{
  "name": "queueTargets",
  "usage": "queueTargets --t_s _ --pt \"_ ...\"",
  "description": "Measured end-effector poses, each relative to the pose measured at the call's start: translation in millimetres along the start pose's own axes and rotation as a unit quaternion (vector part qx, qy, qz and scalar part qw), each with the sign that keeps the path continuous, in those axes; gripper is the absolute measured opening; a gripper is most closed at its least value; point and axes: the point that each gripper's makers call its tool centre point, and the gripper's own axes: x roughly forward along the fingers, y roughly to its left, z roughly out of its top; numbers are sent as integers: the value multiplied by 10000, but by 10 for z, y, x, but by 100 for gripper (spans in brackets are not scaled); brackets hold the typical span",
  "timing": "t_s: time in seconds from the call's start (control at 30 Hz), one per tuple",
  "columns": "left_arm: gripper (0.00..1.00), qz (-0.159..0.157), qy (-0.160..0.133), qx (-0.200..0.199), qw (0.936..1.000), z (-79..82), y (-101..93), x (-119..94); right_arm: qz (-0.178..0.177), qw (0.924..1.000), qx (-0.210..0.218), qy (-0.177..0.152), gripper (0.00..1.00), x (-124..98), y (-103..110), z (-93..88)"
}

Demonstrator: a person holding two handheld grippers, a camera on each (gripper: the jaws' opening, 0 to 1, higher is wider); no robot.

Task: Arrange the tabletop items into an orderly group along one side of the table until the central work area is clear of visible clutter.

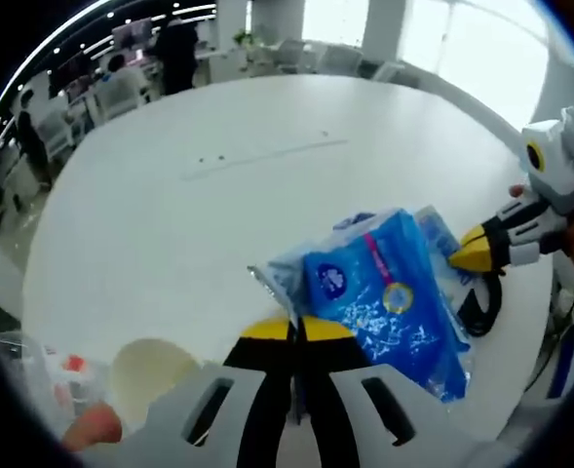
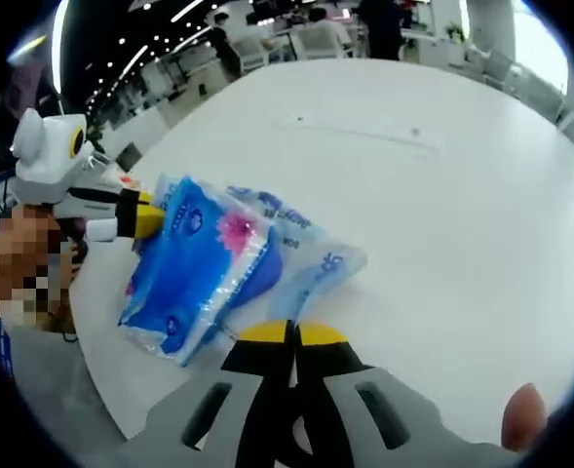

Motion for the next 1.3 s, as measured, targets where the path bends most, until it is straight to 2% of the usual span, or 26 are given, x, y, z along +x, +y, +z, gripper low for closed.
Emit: queueTargets --t_s 0.2,0.5,0.7,1.3 --pt "0 64 277 42 9996 -105 24 73 34 9999 -27 95 2 70 -1 -38" --pt "0 154 403 216 9988 -157 16 129 41 9997 -43 234 2 137 -18 -121" --pt "0 181 527 260 9981 -229 19 145 38 9998 -33 207 2 132 -25 -110" --pt "19 293 324 292 9986 -143 20 113 25 9997 -16 235 5 118 -41 -135"
